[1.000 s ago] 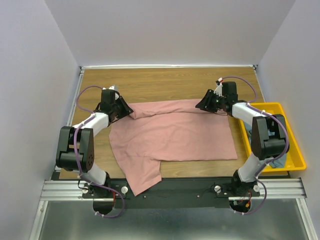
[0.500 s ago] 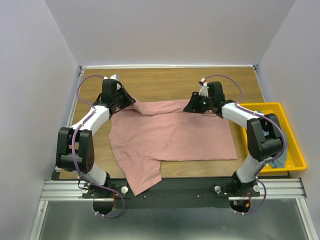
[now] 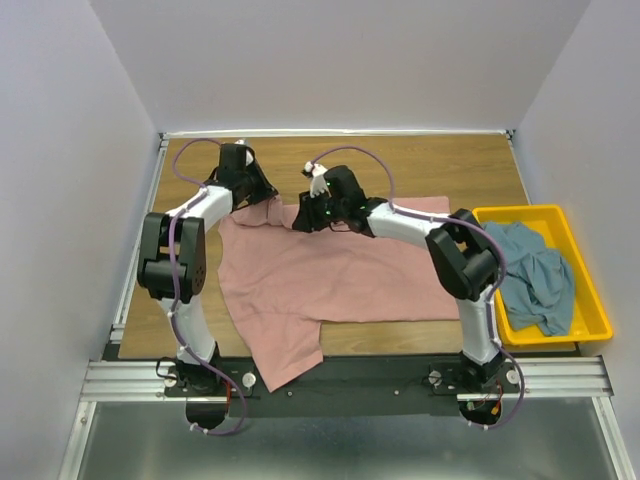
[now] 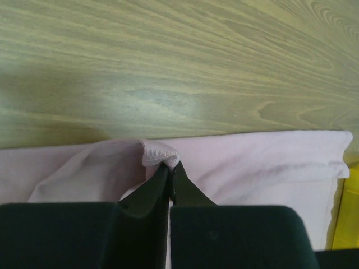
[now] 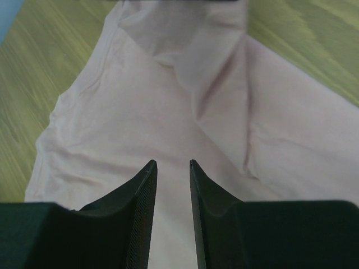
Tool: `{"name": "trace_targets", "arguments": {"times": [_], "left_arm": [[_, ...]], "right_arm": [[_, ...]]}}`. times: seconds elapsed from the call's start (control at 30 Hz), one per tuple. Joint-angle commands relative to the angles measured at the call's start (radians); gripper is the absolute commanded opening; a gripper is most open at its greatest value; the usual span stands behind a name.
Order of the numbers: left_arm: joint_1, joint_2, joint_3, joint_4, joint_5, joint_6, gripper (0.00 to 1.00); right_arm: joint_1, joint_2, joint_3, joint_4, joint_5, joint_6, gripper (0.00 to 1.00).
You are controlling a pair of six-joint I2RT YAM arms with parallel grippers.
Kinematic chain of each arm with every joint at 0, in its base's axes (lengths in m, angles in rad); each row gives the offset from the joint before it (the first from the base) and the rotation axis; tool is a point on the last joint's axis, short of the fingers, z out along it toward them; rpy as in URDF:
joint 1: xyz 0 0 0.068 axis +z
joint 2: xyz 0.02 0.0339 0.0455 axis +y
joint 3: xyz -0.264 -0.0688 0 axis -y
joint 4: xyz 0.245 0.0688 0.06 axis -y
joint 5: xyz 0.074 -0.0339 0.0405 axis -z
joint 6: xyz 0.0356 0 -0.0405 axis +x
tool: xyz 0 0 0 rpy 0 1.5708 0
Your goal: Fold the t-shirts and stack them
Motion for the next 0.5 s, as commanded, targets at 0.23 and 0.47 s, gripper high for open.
{"name": "trace_targets", "arguments": {"times": [0.23,0.47], "left_arm": [[0.012,0.159,0.190,-0.041,0.010,0.041,0.07],[0.014,0.216,0.234,-0.061,0.027,0.053,0.07]], "right_arm": [[0.081,0.235,0.232,0.031,0.085,-0.043,0.37],[0.084,0.339,0.362,0.031,0.184,-0.057,0.38]]}}
